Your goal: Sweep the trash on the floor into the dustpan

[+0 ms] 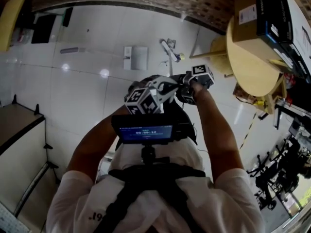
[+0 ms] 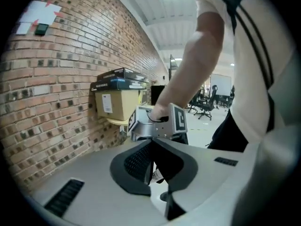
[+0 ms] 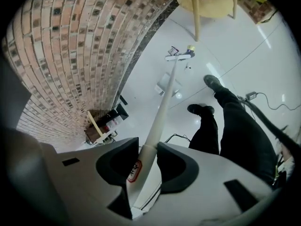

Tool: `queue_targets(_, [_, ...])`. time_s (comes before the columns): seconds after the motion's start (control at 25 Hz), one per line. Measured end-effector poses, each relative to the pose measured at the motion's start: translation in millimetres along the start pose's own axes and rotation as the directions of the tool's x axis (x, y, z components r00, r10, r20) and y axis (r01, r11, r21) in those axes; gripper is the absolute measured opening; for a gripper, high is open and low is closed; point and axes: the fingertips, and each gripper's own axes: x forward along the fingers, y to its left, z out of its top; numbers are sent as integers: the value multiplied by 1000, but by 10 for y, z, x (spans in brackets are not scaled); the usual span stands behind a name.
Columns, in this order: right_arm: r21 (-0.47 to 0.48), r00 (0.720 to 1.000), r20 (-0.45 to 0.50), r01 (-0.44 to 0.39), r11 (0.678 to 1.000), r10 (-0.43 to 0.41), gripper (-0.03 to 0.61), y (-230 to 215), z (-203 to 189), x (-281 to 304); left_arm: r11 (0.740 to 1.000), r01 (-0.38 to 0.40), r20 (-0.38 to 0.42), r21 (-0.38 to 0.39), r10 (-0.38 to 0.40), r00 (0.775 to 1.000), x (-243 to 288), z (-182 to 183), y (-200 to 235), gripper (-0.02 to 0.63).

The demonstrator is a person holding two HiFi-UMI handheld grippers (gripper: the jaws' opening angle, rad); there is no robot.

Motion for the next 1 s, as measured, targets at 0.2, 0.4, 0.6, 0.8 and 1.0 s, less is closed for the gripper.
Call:
queue_targets(0.2, [-2, 1000, -14, -27, 1000, 27, 133, 50, 90, -44, 990, -14, 17, -143, 17, 1000, -487, -124, 221, 177])
queue_targets(0.4, [9, 999, -24, -49, 999, 49, 137, 166, 160, -45, 980, 55, -189, 191, -19, 982, -211, -449, -86, 273])
queue_targets(0.6, [21, 997, -21, -68, 997, 69, 141, 291, 179, 34, 979, -17, -153, 201, 48, 987, 51, -332, 40, 112])
queue_targets(0.8, [49, 993, -23, -113, 992, 114, 153, 396, 240, 118, 982, -13, -148, 187, 41, 988, -11, -335, 208, 109])
queue_targets(1.0, [98, 982, -13, -187, 978, 189, 161, 559, 317, 257, 972, 11, -197, 234, 37, 980, -124, -373, 406, 106])
